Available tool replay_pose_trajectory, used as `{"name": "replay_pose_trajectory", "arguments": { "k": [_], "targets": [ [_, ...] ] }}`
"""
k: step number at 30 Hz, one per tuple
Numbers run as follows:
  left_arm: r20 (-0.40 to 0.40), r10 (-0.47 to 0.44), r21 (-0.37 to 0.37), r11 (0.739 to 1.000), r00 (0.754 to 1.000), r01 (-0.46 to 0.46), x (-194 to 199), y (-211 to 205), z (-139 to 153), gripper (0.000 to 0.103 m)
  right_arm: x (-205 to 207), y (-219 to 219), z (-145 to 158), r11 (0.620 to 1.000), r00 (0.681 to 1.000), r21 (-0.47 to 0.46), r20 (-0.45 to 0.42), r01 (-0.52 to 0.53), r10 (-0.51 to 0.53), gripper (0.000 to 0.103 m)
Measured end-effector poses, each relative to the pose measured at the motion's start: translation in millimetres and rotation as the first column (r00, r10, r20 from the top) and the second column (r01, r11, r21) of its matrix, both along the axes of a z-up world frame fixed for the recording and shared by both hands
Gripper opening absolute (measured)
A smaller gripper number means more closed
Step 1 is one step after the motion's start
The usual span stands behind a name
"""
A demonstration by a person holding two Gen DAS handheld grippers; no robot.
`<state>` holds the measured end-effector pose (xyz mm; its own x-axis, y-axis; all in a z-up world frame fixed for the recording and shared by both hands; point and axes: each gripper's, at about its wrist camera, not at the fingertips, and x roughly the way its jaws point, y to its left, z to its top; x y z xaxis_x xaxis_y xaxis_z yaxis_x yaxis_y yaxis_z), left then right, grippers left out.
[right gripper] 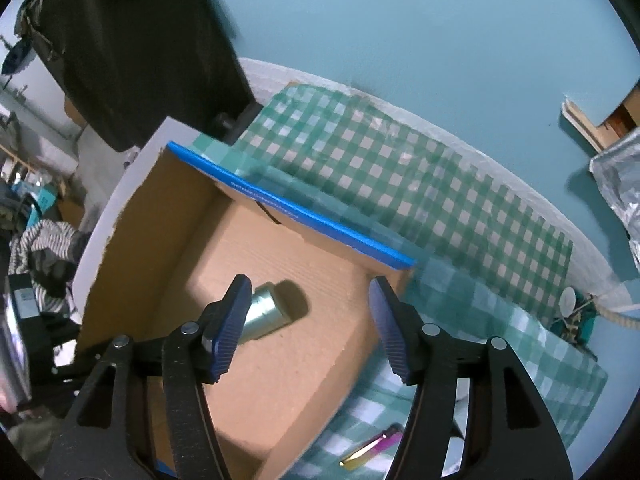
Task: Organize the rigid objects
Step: 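Carry the teal jar into the box and open the right tool, then reach the right tool to the white oval case and grasp it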
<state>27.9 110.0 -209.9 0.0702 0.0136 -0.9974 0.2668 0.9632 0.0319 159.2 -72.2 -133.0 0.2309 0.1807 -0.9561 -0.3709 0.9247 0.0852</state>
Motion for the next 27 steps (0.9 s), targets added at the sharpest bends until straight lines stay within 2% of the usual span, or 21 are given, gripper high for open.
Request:
{"name": "replay_pose_trajectory", "arguments": {
  "k": [9,15,22,27],
  "targets": [
    [0.006,-0.011,-0.001,1.000,1.000,0.011,-1,-2,3,0.014,-6,-30,28,0.998,0.998,-0.007,0.031,0.063,-0.063,0.064],
    [0.008,-0.011,-0.004,1.000,1.000,0.011,-2,-1,3,0.014,-11,-49,34,0.995,0.995,-0.023,0.036,0.098,-0.097,0.065],
    [0.006,-0.007,-0.003,1.000,1.000,0.007,-1,-1,2,0.014,-17,-77,24,0.985,0.986,-0.033,0.016,0.168,-0.168,0.065],
    [0.005,-0.005,-0.002,1.000,1.000,0.005,0,-1,2,0.014,-15,-108,4,0.970,0.971,-0.052,-0.013,0.237,-0.238,0.065]
  ]
}}
